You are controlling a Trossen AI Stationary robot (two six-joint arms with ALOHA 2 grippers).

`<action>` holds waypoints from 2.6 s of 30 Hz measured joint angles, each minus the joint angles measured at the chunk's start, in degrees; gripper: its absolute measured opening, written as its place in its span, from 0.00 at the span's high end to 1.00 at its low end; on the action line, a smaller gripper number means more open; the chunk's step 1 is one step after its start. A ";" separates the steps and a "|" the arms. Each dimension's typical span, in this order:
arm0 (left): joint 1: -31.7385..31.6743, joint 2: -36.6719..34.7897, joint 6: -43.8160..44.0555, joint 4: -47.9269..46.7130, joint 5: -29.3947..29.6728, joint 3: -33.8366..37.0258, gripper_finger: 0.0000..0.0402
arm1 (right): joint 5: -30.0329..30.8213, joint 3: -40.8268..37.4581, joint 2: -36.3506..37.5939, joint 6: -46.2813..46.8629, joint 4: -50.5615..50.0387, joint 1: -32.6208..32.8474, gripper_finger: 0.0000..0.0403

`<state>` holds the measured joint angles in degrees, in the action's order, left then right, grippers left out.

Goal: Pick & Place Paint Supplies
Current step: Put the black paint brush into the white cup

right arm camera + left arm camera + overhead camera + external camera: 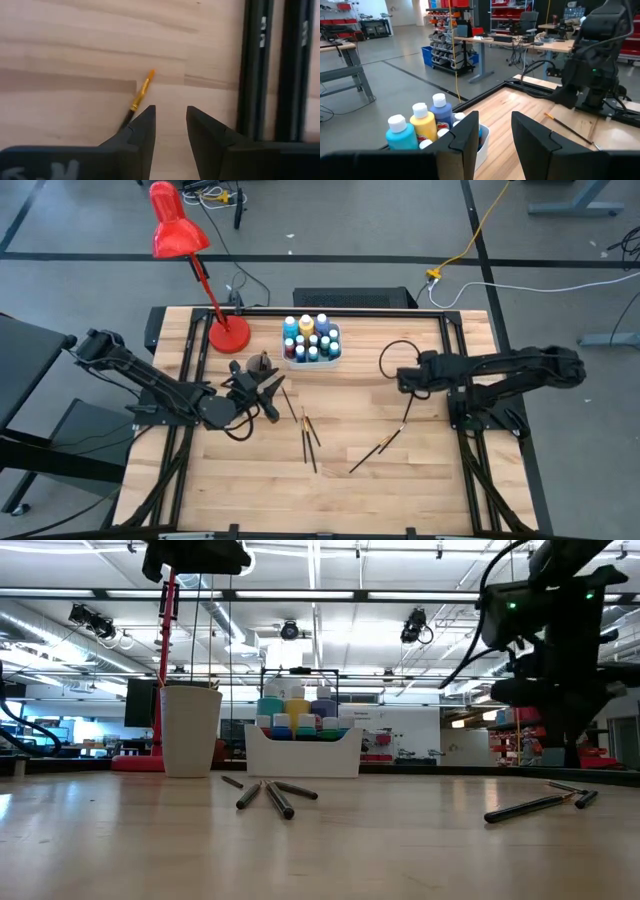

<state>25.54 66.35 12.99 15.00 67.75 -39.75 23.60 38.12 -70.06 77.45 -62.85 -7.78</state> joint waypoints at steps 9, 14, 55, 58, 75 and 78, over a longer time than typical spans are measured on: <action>0.00 0.00 -0.31 0.07 -0.02 0.00 0.69 | -5.84 -5.72 -1.59 -3.01 17.48 -8.09 0.72; 0.00 0.00 -2.89 1.68 -0.02 0.00 0.69 | -6.14 -7.23 -3.96 -4.40 16.83 -11.74 0.72; -0.01 0.02 -5.75 2.91 -0.09 0.03 0.69 | -6.36 -4.99 -7.80 -27.82 34.17 -11.73 0.99; -0.02 0.02 -5.75 2.89 -0.16 0.04 0.69 | -7.81 -5.24 -6.39 -32.16 43.18 -10.55 0.99; -4.15 0.28 -1.36 3.44 -18.39 0.04 0.69 | -26.24 -4.62 -4.61 -59.22 116.54 8.13 0.99; -5.55 0.61 0.11 3.61 -24.15 0.13 0.69 | -22.53 -2.37 -4.62 -64.32 114.50 11.39 1.00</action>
<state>19.99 66.96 13.11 18.62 43.60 -39.62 1.06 35.75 -74.69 13.13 51.65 3.61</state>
